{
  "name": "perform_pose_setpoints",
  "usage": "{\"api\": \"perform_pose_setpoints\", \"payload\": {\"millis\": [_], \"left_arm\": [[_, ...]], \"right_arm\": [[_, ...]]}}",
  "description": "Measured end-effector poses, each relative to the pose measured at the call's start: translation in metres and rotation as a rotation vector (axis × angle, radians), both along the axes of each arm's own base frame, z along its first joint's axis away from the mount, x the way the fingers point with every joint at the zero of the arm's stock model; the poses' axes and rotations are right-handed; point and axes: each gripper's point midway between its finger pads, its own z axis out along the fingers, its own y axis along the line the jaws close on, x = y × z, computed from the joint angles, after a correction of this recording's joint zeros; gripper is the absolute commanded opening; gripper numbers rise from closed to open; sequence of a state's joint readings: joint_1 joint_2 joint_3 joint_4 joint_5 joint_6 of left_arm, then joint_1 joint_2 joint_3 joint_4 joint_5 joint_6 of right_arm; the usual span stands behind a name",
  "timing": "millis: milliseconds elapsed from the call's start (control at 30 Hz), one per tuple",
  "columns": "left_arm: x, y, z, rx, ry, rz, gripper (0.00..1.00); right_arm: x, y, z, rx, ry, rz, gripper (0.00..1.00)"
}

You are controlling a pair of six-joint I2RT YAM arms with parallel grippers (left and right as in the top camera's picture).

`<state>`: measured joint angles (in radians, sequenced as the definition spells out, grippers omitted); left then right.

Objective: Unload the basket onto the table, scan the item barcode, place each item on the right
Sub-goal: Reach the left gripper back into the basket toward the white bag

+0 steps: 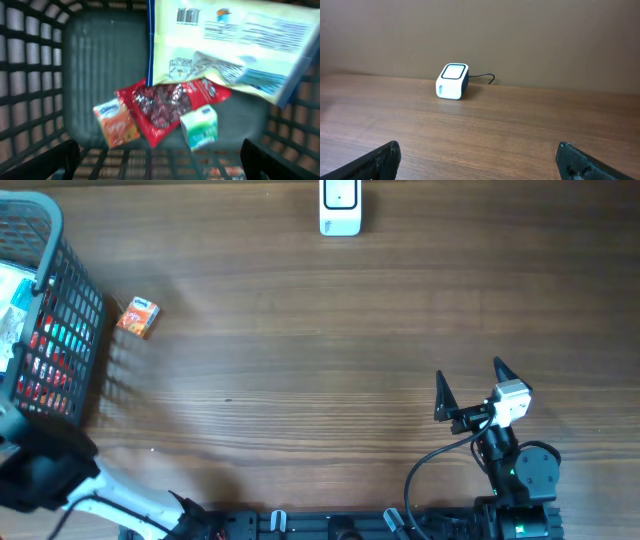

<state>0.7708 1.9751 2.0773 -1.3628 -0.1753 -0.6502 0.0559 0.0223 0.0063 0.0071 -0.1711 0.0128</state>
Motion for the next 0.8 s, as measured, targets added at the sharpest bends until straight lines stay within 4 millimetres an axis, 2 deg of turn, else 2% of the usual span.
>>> {"api": "perform_pose_setpoints", "payload": {"millis": [200, 333, 533, 800], "left_arm": [[0.004, 0.024, -0.061, -0.078, 0.065, 0.036, 1.00], [0.000, 0.042, -0.087, -0.095, 0.078, 0.070, 1.00], [-0.005, 0.058, -0.114, -0.121, 0.083, 0.098, 1.00], [0.018, 0.060, -0.127, -0.150, 0.009, -0.025, 1.00]], "right_arm": [[0.000, 0.000, 0.000, 0.000, 0.000, 0.000, 1.00], [0.000, 0.000, 0.000, 0.000, 0.000, 0.000, 1.00], [0.000, 0.000, 0.000, 0.000, 0.000, 0.000, 1.00], [0.000, 0.000, 0.000, 0.000, 0.000, 0.000, 1.00]]}}
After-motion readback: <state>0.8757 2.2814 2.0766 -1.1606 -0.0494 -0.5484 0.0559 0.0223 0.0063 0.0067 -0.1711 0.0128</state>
